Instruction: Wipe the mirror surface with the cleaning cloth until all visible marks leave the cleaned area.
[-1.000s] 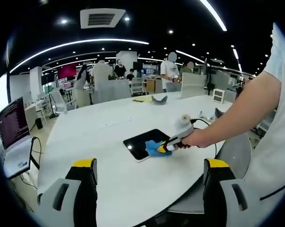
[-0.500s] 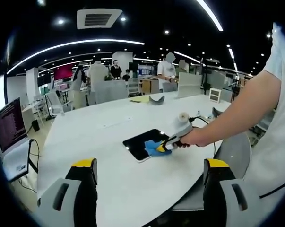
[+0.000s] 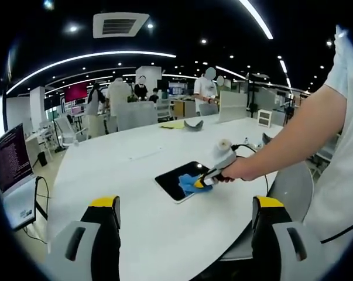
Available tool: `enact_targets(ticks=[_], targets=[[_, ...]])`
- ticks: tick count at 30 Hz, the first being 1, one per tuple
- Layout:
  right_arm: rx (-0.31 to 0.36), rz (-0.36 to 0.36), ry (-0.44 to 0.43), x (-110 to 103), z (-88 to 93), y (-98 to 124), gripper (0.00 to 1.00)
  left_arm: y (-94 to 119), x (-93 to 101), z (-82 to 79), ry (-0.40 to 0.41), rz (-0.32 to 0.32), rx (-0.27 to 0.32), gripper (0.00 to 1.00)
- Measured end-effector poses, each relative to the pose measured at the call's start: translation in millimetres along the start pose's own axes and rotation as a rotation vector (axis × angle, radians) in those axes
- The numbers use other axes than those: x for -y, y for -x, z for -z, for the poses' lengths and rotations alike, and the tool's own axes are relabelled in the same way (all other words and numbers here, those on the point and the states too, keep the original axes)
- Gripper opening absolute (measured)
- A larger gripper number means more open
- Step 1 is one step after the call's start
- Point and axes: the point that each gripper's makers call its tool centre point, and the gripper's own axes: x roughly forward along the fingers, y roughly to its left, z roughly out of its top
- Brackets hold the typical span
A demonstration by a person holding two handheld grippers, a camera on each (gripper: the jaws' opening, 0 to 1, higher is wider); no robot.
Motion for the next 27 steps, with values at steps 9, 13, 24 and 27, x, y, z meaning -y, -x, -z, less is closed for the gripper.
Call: enact_targets(ticks=[9, 13, 24, 27], targets=[[-0.003, 0.005, -0.003, 5.0, -11.0, -10.8, 0.02, -6.0, -12.5, 5.1, 0.007, 0.011, -0.015, 0.95], [0.001, 0.004, -0.004, 8.3, -15.1, -14.9, 0.02, -7.2, -17.2, 5.0, 0.01, 0.015, -0.016, 0.95], [0.005, 0.004, 0.003, 16.1, -31.2, -30.2, 0.02, -11.2, -26.7, 11.5, 0.027, 0.023, -0.031, 0.95], [0.002, 0.008, 0.012, 17.5, -35.4, -34.4, 0.02, -13.9, -28.8, 14.6, 0.012, 0.023, -0.04, 0.95]])
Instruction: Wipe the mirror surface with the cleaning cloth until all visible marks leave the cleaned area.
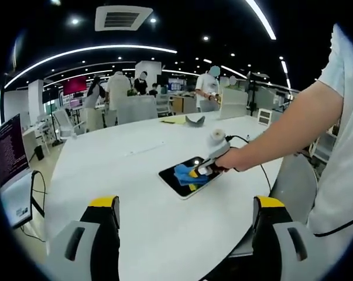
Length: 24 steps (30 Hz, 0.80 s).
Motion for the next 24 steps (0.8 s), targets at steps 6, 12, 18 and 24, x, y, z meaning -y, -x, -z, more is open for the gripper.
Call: enact_targets(ticks=[6, 12, 18, 24], targets=[[-0.005, 0.002, 0.016, 2.8, -5.4, -4.9, 0.02, -3.4, -7.2, 3.7, 0.016, 0.004, -0.004, 0.95], [-0.011, 0.009, 0.03, 7.6, -11.3, -10.3, 0.02, -10.8, -8.5, 6.8, 0.029, 0.016, -0.004, 0.95], [-0.02, 0.015, 0.051, 11.3, -16.7, -15.4, 0.02, -17.0, -10.7, 8.4, 0.04, 0.028, -0.001, 0.95], [-0.019, 0.027, 0.043, 17.7, -22.5, -20.5, 0.02, -19.7, -13.3, 8.4, 0.045, 0.048, 0.002, 0.96]])
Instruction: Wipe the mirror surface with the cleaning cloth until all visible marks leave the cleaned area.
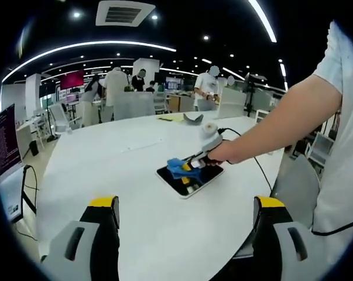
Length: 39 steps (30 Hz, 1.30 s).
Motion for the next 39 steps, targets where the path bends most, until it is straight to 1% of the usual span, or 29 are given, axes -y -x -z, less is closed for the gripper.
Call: enact_targets(ticks=[4, 8, 22, 31, 39], targets=[[-0.002, 0.002, 0.003, 2.8, -3.7, -3.6, 0.02, -1.3, -3.5, -0.5, 0.005, 0.002, 0.003, 0.96], [-0.018, 0.008, 0.025, 2.2, -5.4, -5.4, 0.02, -4.4, -5.6, 1.0, 0.008, 0.005, -0.003, 0.97], [-0.019, 0.014, 0.029, 9.6, -13.6, -13.3, 0.02, -10.7, -9.6, 2.7, 0.013, 0.011, -0.003, 0.97], [-0.006, 0.018, 0.025, 9.7, -14.3, -13.5, 0.02, -13.7, -11.1, 5.2, 0.004, 0.014, -0.023, 0.97], [-0.006, 0.022, 0.022, 9.1, -15.2, -13.9, 0.02, -17.1, -11.1, 6.2, 0.012, 0.022, -0.021, 0.97]])
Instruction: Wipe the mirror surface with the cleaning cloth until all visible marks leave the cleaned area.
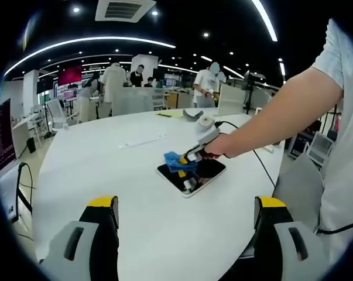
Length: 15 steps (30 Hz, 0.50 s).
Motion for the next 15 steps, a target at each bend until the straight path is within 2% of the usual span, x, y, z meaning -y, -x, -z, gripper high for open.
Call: enact_targets(ticks=[3, 5, 13, 15], targets=[[-0.009, 0.01, -0.031, 0.9, 0.5, -0.2, 0.02, -1.3, 0.1, -1.2, 0.005, 0.003, 0.005, 0.97], [-0.016, 0.018, -0.011, 0.1, 0.1, -0.8, 0.02, -3.1, 0.2, -0.7, 0.0, 0.004, 0.001, 0.97], [0.005, 0.025, -0.032, -1.2, -2.8, -2.8, 0.02, -5.3, 2.8, 3.1, 0.026, 0.013, 0.008, 0.97], [0.007, 0.016, -0.006, -3.3, -4.6, -4.1, 0.02, -7.1, 4.8, 4.5, 0.026, 0.021, 0.004, 0.97]])
